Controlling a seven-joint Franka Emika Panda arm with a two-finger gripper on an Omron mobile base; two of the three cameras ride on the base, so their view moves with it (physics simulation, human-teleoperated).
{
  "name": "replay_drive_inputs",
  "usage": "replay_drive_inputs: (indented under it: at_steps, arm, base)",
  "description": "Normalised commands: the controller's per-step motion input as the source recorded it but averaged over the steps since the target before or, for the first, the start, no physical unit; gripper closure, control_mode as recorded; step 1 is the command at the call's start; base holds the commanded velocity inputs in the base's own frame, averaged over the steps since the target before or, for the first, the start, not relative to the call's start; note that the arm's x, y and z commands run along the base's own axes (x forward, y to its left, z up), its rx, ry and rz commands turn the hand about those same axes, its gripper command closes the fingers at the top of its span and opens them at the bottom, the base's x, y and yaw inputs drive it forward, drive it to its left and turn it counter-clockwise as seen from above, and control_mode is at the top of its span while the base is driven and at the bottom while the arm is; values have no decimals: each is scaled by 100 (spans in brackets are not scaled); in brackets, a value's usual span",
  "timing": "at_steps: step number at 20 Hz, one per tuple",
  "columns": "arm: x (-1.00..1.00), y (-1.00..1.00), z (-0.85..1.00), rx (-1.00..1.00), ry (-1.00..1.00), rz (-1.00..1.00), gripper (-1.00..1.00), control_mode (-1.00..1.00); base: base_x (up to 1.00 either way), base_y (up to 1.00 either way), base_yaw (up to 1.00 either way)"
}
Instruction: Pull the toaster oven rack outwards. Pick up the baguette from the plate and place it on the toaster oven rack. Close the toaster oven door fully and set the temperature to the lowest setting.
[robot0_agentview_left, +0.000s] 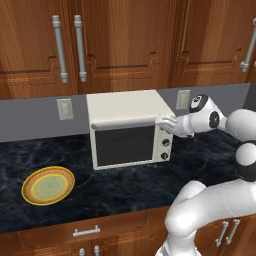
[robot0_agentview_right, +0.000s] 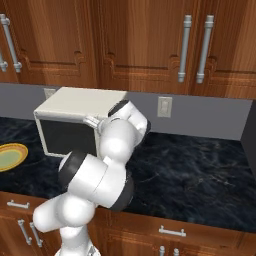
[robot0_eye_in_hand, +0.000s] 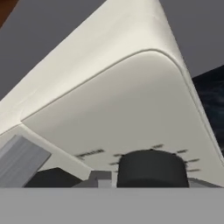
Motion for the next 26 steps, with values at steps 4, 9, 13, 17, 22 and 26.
replay_drive_inputs:
  at_steps: [4, 9, 13, 17, 22, 26]
  arm:
    - [58, 0, -88, -86, -18, 59, 100, -100]
    - [61, 0, -88, -86, -17, 58, 100, -100]
    - [64, 0, -89, -86, -15, 57, 100, -100]
    - [68, 0, -86, -88, -11, 56, 100, -100]
    - [75, -12, -92, -82, 24, 47, 100, -100]
    - [12, -51, -98, -28, 0, 3, 100, -100]
  base:
    - [0, 0, 0]
    - [0, 0, 0]
    - [0, 0, 0]
    - [0, 0, 0]
    - [0, 0, 0]
    - [0, 0, 0]
